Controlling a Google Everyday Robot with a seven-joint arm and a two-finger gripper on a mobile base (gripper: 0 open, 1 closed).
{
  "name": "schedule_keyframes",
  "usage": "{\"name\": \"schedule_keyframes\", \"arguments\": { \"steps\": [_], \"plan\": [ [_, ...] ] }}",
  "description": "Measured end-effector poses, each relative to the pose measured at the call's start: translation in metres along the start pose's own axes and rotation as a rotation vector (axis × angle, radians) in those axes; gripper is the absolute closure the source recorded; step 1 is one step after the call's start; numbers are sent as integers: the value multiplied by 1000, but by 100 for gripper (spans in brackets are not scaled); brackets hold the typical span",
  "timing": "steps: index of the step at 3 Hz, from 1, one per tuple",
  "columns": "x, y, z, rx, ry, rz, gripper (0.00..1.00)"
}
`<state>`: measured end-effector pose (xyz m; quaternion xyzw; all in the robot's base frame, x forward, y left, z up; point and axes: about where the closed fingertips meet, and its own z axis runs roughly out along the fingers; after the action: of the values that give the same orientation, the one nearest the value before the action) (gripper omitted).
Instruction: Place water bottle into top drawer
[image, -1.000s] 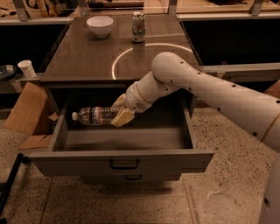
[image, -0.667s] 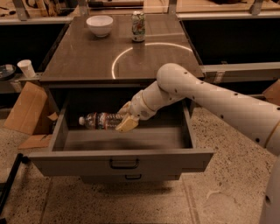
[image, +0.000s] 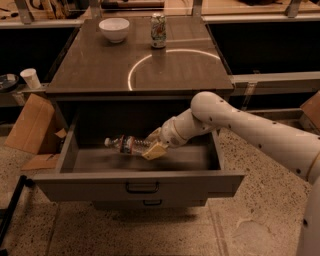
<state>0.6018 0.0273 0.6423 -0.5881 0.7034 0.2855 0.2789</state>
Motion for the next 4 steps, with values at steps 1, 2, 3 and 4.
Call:
{"name": "schedule_keyframes", "arguments": {
  "steps": [1,2,3,4],
  "plan": [
    [9,-9,-1,23,-11,34,50],
    [13,-17,-4,42,-16,49,27],
    [14,-25,-10,63,-27,57,4],
    [10,-30,-19,86,-36,54,0]
  ]
}}
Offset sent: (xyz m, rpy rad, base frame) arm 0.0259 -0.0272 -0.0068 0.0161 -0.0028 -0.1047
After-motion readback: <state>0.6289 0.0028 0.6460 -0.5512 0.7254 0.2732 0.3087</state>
